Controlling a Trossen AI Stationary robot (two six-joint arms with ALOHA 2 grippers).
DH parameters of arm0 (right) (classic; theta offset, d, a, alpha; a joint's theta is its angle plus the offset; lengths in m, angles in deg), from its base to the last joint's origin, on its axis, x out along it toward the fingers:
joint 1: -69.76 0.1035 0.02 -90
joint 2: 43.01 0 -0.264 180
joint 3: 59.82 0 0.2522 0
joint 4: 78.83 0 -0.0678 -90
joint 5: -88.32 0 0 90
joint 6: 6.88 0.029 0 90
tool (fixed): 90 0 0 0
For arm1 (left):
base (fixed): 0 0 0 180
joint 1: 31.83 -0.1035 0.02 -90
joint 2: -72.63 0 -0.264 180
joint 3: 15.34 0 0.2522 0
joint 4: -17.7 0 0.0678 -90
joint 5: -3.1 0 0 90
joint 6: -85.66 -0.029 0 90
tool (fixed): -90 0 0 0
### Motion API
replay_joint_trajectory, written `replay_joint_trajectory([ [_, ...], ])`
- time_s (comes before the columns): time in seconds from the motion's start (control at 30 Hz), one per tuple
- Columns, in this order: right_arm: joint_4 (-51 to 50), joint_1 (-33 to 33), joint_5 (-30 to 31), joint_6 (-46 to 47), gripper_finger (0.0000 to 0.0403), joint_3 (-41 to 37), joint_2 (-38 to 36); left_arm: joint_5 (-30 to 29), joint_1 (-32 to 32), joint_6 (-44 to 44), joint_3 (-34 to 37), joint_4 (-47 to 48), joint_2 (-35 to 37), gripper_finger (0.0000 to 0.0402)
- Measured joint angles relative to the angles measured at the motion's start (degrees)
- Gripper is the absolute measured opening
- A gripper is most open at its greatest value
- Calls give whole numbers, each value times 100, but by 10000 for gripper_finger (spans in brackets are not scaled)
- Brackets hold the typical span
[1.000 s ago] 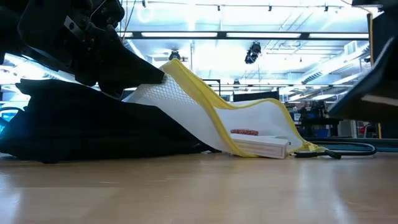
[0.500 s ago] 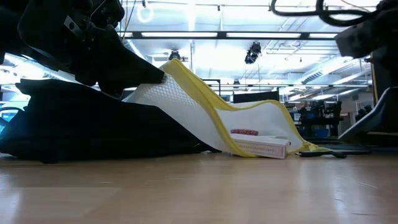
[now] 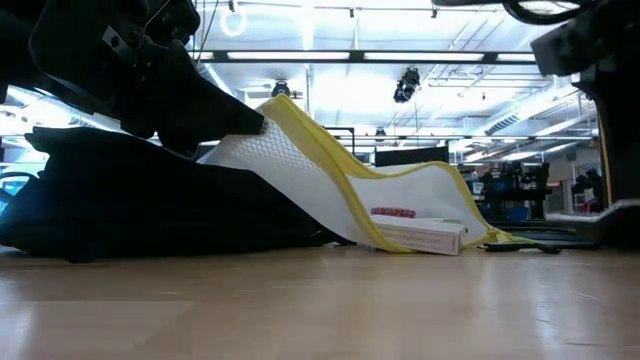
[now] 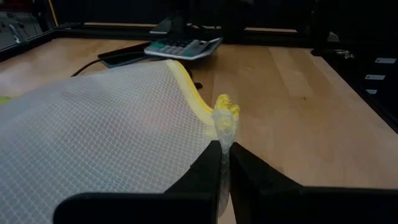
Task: Unpack backpack
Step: Remove the gray calculator from the white zip bag, then remove the game card from the white zip bag
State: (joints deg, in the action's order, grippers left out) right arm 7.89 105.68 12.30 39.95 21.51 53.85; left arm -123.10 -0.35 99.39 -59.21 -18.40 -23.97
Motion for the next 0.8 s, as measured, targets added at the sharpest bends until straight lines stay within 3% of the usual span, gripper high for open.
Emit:
replay_joint_trajectory([
  [0.17, 519, 46, 290, -135, 253, 134, 0, 0, 1, 0, 0, 0, 0, 0],
  [0.43, 3199, -3, 620, -1432, 241, 114, 2, 0, 0, 0, 0, -2, 0, 0],
  [0.57, 3902, -266, 914, -1730, 238, 110, 2, 0, 0, 0, 0, -2, -2, 0],
  [0.8, 4731, -867, 638, -2062, 263, -269, 2, 2, 1, 0, 0, -2, -2, 0],
])
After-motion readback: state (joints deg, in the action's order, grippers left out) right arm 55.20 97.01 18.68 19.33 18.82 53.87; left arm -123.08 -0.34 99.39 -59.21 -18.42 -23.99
